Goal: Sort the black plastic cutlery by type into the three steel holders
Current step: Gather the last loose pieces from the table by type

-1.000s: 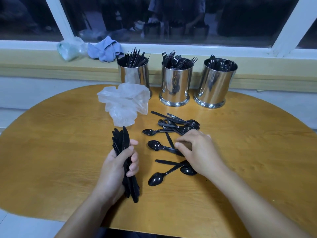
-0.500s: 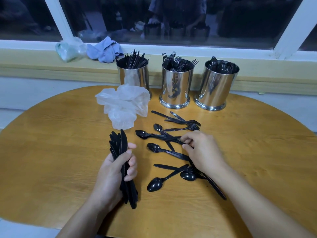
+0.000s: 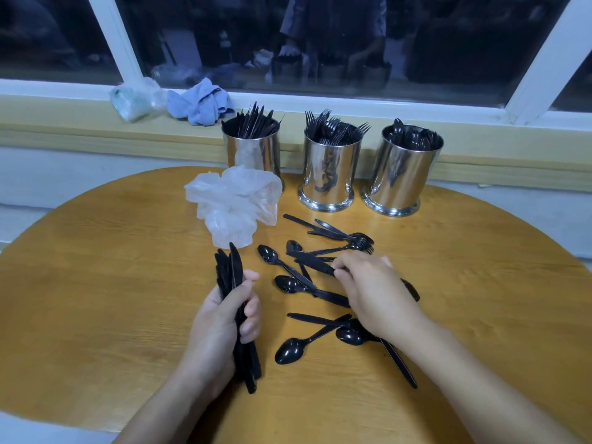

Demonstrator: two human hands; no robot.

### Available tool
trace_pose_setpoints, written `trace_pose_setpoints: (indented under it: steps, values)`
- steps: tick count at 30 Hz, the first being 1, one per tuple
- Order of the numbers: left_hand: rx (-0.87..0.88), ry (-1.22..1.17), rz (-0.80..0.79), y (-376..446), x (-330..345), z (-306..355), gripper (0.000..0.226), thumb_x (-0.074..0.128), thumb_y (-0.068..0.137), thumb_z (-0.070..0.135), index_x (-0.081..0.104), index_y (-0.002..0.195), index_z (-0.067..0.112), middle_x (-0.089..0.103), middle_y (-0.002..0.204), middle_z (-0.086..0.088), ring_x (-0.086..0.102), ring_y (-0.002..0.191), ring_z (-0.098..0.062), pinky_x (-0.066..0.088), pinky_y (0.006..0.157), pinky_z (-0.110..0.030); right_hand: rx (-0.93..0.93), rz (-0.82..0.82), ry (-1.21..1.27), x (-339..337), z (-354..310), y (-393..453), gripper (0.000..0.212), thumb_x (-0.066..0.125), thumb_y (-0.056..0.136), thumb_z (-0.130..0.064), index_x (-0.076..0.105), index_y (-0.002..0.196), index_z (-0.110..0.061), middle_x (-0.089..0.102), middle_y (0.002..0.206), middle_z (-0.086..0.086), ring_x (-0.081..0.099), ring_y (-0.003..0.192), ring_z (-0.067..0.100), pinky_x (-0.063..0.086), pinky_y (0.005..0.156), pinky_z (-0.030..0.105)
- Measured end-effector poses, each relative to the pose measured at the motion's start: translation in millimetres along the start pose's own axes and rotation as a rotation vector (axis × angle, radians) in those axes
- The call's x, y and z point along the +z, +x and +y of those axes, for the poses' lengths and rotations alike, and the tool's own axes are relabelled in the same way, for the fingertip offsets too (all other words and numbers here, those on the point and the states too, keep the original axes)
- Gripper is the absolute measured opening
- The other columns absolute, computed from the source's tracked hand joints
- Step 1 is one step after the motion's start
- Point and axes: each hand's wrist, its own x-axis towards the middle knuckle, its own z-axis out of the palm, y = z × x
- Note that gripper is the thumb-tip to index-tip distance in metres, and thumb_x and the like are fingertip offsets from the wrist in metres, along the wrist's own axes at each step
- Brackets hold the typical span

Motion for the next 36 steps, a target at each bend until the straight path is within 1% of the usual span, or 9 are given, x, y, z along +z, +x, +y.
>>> trace_pose_setpoints:
  steps: [3,8,11,15,18,20,23,28,36]
  values:
    - [0.045,-0.034,-0.029,2,19,2,0.027,0.071,0.105,0.025,0.072,0.123,0.005,0.03,0.073,-0.003,0.025,0.056,-0.016,0.022,0.05,-0.028,-0.023,-0.013,0.282,-2,-28,-7,0.016,0.055,0.113,-0.03,0.062,0.1,-0.037,0.063,0.095,-0.018,0.059,0.088,0.006,0.046,0.076,0.028]
    - [0.084,-0.031,-0.007,2,46,2,0.027,0.075,0.102,0.038,0.071,0.104,0.011,0.032,0.073,-0.003,0.02,0.067,-0.02,0.02,0.057,-0.033,-0.1,0.01,0.45,8,-61,-18,0.014,0.062,0.108,-0.026,0.069,0.098,-0.032,0.065,0.093,-0.011,0.064,0.089,0.014,0.054,0.078,0.038]
    - [0.06,-0.049,0.027,0,45,4,0.037,0.066,0.106,0.05,0.069,0.1,0.013,0.041,0.076,-0.007,0.032,0.061,-0.017,0.03,0.059,-0.031,-0.08,0.019,0.529,7,-61,-19,0.012,0.068,0.106,-0.028,0.079,0.101,-0.031,0.069,0.093,-0.01,0.068,0.089,0.014,0.056,0.079,0.033]
    - [0.023,-0.182,0.098,5,27,12,0.034,0.064,0.108,0.046,0.057,0.093,0.017,0.054,0.085,-0.003,0.052,0.073,-0.018,0.039,0.074,-0.036,0.021,0.156,0.362,6,-24,2,0.014,0.07,0.105,-0.032,0.081,0.113,-0.033,0.071,0.104,-0.02,0.066,0.098,0.001,0.057,0.089,0.027]
    - [-0.032,-0.299,0.098,10,13,12,0.031,0.064,0.11,0.043,0.057,0.094,0.018,0.053,0.086,-0.003,0.06,0.079,-0.02,0.05,0.082,-0.037,0.1,0.197,0.207,7,10,36,0.021,0.068,0.106,-0.027,0.08,0.124,-0.029,0.069,0.108,-0.018,0.064,0.097,0.002,0.06,0.093,0.031]
    - [-0.063,-0.253,0.102,9,7,8,0.026,0.065,0.109,0.042,0.059,0.103,0.017,0.054,0.084,-0.003,0.059,0.071,-0.018,0.054,0.069,-0.03,0.102,0.167,0.116,7,21,57,0.024,0.069,0.107,-0.026,0.08,0.127,-0.027,0.067,0.109,-0.013,0.064,0.098,0.009,0.059,0.094,0.035]
    - [-0.047,-0.199,0.082,11,5,5,0.024,0.066,0.108,0.038,0.062,0.117,0.016,0.05,0.081,-0.002,0.046,0.06,-0.015,0.042,0.052,-0.024,0.023,0.13,-0.032,9,25,78,0.027,0.07,0.106,-0.027,0.078,0.131,-0.027,0.067,0.118,-0.007,0.061,0.11,0.017,0.055,0.102,0.04]
    - [-0.007,-0.216,0.044,15,3,4,0.029,0.068,0.105,0.041,0.064,0.119,0.015,0.036,0.08,0.001,0.026,0.058,-0.011,0.029,0.049,-0.022,0.002,0.122,-0.118,15,27,96,0.027,0.073,0.104,-0.028,0.078,0.13,-0.028,0.067,0.12,-0.005,0.059,0.115,0.02,0.049,0.109,0.044]
    - [0.002,-0.06,0.011,12,4,2,0.03,0.061,0.111,0.042,0.06,0.113,0.012,0.046,0.078,-0.005,0.033,0.055,-0.015,0.032,0.049,-0.024,-0.012,0.23,-0.203,18,34,96,0.023,0.059,0.111,-0.024,0.082,0.109,-0.025,0.07,0.107,-0.005,0.06,0.104,0.02,0.044,0.104,0.041]
